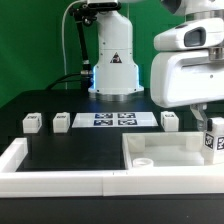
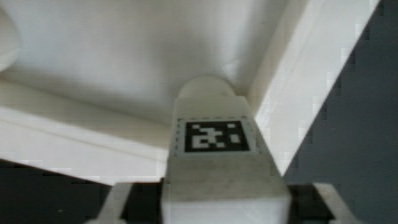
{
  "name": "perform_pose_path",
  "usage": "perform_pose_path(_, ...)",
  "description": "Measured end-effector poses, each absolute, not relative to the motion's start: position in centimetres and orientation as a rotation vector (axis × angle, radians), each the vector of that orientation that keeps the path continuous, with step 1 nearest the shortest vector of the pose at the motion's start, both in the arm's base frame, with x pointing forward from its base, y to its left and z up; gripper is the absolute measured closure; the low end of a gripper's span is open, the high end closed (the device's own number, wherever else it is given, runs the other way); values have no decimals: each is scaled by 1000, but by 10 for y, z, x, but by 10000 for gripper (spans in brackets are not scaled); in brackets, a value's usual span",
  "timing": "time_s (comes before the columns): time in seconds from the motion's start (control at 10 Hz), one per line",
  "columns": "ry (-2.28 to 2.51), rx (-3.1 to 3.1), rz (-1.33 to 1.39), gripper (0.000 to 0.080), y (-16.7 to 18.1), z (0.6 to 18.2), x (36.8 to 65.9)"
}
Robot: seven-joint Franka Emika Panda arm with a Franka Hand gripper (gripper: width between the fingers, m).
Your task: Assemble square table
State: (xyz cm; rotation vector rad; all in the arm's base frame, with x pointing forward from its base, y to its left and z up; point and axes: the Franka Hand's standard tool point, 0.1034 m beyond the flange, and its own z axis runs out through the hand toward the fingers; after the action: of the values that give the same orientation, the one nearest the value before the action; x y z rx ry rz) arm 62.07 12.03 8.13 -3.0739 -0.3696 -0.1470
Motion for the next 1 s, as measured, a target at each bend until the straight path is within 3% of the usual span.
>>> perform_pose_path(0.7, 918, -2926, -142, 508, 119, 80, 621)
perform_pose_path(1.0, 1227, -2804, -129, 508, 120, 80, 620)
